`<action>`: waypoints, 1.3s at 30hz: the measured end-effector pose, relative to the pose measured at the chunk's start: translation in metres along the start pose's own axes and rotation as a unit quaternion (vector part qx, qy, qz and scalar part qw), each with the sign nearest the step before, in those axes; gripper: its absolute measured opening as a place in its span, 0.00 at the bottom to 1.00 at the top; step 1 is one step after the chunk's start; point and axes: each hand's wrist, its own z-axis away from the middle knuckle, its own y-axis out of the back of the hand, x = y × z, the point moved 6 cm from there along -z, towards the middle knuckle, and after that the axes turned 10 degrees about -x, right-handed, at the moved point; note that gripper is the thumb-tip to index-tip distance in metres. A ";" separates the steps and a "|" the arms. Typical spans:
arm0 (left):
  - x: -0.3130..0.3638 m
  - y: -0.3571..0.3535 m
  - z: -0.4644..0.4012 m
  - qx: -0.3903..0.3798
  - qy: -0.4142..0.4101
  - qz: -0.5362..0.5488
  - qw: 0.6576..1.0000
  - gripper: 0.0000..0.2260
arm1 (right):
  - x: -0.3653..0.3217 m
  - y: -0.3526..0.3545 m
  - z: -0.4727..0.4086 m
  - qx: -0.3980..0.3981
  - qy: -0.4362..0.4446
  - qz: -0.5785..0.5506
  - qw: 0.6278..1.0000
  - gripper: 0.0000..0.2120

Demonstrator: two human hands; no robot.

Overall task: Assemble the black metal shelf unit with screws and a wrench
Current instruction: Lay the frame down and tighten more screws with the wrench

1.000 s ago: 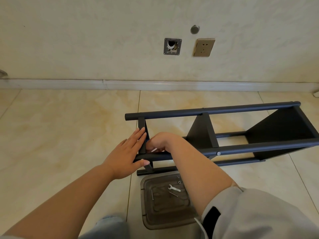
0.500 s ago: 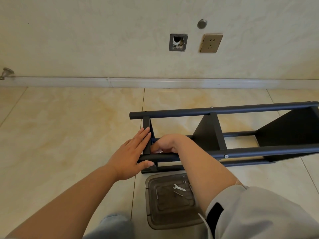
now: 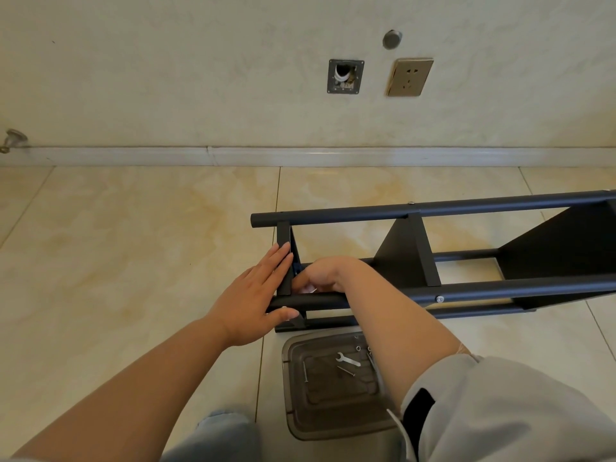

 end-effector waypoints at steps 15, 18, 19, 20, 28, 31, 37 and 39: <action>0.000 -0.001 0.000 0.001 0.011 -0.008 1.000 0.38 | 0.000 -0.001 0.000 -0.002 0.005 0.015 1.000 0.09; 0.000 -0.001 0.000 -0.004 0.016 -0.016 1.000 0.38 | 0.000 -0.002 -0.002 -0.015 0.015 -0.003 1.000 0.09; 0.000 -0.001 0.000 -0.007 0.019 -0.024 1.000 0.38 | 0.000 -0.002 -0.002 -0.014 0.017 -0.005 1.000 0.12; 0.000 -0.001 0.000 -0.009 0.023 -0.036 0.999 0.38 | 0.001 -0.001 -0.002 -0.007 0.016 -0.004 1.000 0.15; 0.000 0.001 0.002 -0.013 0.046 -0.105 0.993 0.37 | 0.001 0.000 -0.005 -0.009 0.017 0.007 1.000 0.10; 0.000 0.000 0.001 -0.002 0.041 -0.094 0.995 0.37 | 0.000 -0.001 -0.007 -0.015 0.022 0.020 0.999 0.10; 0.000 0.001 0.001 0.002 0.036 -0.084 0.996 0.39 | 0.000 0.000 -0.004 -0.011 0.021 0.014 1.000 0.12; 0.001 0.000 0.000 -0.001 0.039 -0.091 0.995 0.38 | 0.001 0.000 -0.005 -0.017 0.025 0.004 1.000 0.10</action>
